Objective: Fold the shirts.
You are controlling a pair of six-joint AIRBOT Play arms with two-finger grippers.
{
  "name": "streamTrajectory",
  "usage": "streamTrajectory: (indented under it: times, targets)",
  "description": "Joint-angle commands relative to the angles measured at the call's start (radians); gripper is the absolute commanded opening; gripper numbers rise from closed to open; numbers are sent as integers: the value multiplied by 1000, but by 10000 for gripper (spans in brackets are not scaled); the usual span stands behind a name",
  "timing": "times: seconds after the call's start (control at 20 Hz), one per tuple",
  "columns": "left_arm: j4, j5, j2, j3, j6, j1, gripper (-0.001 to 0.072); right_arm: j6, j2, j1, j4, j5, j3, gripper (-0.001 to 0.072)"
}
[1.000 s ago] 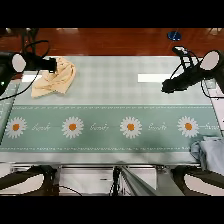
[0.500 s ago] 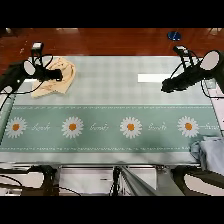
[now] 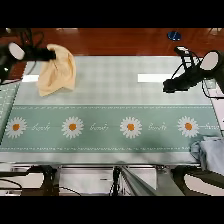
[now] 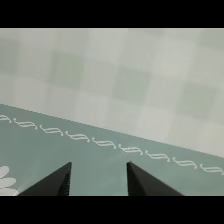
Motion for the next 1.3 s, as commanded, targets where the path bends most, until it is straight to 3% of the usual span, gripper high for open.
streamTrajectory:
  times: [0.0,0.2,0.4,0.5,0.75,0.95,1.0,1.1,1.15,1.25]
  targets:
    - [-5,-30,161,164,3,-56,22,2,0,-1,-77,45,2,431]
    - [-4,-118,402,222,4,-202,22,3,25,-1,-229,153,3,430]
    - [-9,-448,480,215,-33,-383,22,26,138,-3,-344,156,3,430]
    - [-34,-508,477,146,-40,-494,22,32,204,-3,-357,157,3,430]
    - [-50,-326,433,-238,-130,-776,23,49,315,-3,-333,158,3,430]
    - [-61,-180,314,-454,-139,-874,28,49,330,-3,-283,160,3,430]
    - [-60,-172,294,-446,-138,-862,60,48,330,-3,-270,158,3,430]
    - [-60,-185,299,-381,-140,-794,419,48,330,-3,-265,159,3,431]
    - [-59,-242,313,-320,-138,-739,503,48,330,-3,-265,162,3,431]
    - [-43,-385,353,-206,-100,-603,536,48,330,-3,-267,165,3,430]
